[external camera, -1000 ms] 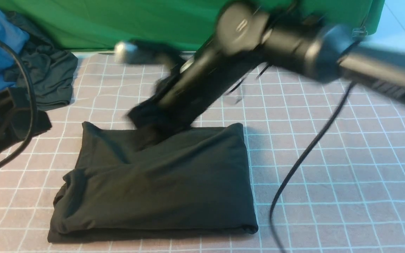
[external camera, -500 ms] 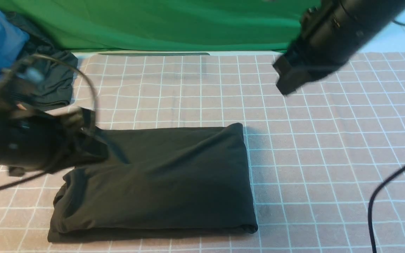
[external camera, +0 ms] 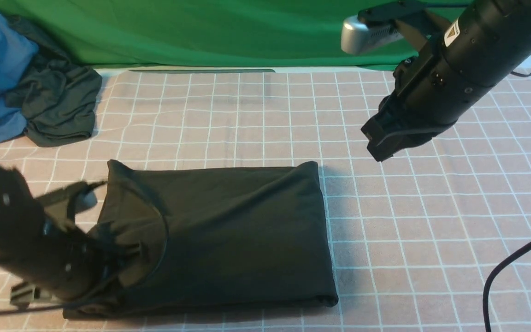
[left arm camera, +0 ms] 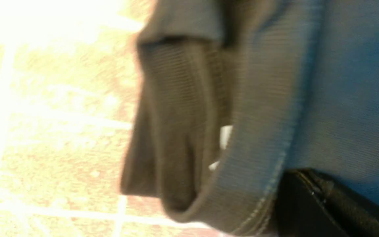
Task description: Fold a long-sleeved shirt over a pink coffee tablecloth.
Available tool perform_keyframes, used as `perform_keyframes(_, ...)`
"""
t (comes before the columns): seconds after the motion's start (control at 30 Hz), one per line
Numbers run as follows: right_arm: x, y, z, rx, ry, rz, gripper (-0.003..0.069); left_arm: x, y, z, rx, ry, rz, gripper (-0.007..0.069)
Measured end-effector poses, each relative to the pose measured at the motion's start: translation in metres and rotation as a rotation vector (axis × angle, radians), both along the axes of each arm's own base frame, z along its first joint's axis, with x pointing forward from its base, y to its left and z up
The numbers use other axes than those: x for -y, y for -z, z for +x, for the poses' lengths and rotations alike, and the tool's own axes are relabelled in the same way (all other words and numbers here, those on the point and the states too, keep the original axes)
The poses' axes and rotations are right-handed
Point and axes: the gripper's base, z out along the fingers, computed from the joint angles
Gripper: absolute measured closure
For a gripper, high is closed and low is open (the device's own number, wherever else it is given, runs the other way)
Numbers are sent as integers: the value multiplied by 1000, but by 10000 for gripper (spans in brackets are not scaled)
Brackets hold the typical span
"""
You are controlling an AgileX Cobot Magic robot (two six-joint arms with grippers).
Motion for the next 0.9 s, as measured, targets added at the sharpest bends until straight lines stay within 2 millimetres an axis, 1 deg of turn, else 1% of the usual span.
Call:
perform_keyframes(0.07,0,0,1,12,3,6,620,0,2,-2,-13,-11,-1,610)
perform_keyframes(0.17,-1,-1,2,17,5,9,620,0,-3,-2,-10,-10,-2,610)
perform_keyframes(0.23,-1,-1,2,19,4,9,620,0,-16,1,28,-22,-11,610)
perform_keyframes(0.3,-1,-1,2,19,4,9,620,1,-36,6,108,-43,-30,610)
perform_keyframes(0.33,-1,-1,2,20,5,11,620,2,-43,7,134,-51,-39,610)
perform_keyframes(0.37,-1,-1,2,19,5,12,620,2,-57,11,192,-61,-57,610)
perform_keyframes(0.43,-1,-1,1,16,5,18,620,3,-70,15,246,-68,-73,610)
perform_keyframes(0.5,-2,-1,1,14,5,24,620,4,-75,18,266,-76,-80,610)
perform_keyframes(0.57,-2,-1,1,13,5,24,620,4,-72,22,259,-80,-75,610)
perform_keyframes(0.77,-2,-1,1,12,5,27,620,-2,-30,42,125,-104,15,610)
perform_keyframes(0.8,-2,-1,1,12,5,27,620,-6,-21,45,93,-115,31,610)
perform_keyframes(0.9,-2,-1,1,12,6,27,620,-15,-6,50,42,-157,45,610)
